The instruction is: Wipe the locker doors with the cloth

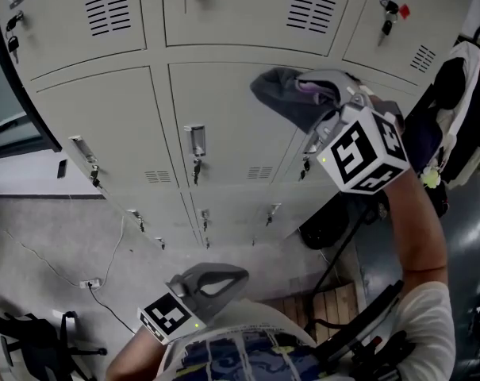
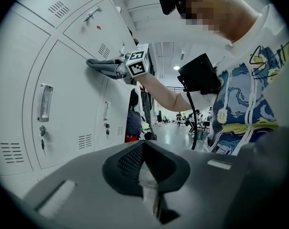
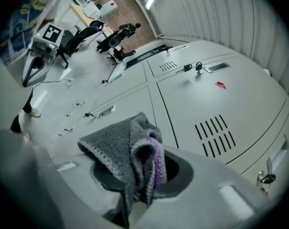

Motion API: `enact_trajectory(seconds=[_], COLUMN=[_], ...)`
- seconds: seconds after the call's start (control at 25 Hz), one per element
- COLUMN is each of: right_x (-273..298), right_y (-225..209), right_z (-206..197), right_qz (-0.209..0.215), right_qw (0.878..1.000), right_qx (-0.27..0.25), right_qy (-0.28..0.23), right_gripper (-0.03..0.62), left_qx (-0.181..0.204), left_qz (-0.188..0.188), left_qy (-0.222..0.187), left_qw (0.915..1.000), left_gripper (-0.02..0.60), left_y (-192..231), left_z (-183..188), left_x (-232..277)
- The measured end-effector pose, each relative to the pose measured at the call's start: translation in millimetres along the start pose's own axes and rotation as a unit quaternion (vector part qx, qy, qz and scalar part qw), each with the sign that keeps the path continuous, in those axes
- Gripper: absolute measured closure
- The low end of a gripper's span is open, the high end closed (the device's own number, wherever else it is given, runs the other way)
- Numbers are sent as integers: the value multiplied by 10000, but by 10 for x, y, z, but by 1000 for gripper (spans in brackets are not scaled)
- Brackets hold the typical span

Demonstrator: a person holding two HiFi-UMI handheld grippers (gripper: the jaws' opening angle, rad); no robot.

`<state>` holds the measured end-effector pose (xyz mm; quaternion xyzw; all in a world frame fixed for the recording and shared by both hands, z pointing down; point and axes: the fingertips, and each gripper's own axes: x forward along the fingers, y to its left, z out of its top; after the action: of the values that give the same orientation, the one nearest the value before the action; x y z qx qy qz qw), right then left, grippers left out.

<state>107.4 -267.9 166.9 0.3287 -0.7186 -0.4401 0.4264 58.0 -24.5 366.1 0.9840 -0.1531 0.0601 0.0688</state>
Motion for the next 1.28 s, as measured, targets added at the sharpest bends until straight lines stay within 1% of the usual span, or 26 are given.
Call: enact_trajectory(seconds=[0.08,0.2,0.4,0.56,0.84,1.28], right_x=[66,162,245,320,521,881], right_y=[-77,-49,128,324,881,1875], right_z=[3,-35,-80,-134,-306,-549], right_qz=[-62,-41,24,163,621,1368], right_qw=[10000,9999,9998,9996,9975,9895], right_qx=[-23,-98,-169,-167,-190,-115], right_qy=[18,74,118,167,294,449], right_gripper=[508,508,508,508,508,508], left_qx=[16,18,-41,-32,-3,-127], left_qz=[28,85,200,181,152,244], left_qy=[-6,-23,-45,-4,32,85], left_qw=[10000,10000,9998,9998,9999,9996], left_gripper=[580,580,580,580,580,580], left_y=[-10,-12,24,14,2,34], left_z=[3,7,-31,-23,-28,-62], left_x=[-23,-63,-109,-94,-54,-14])
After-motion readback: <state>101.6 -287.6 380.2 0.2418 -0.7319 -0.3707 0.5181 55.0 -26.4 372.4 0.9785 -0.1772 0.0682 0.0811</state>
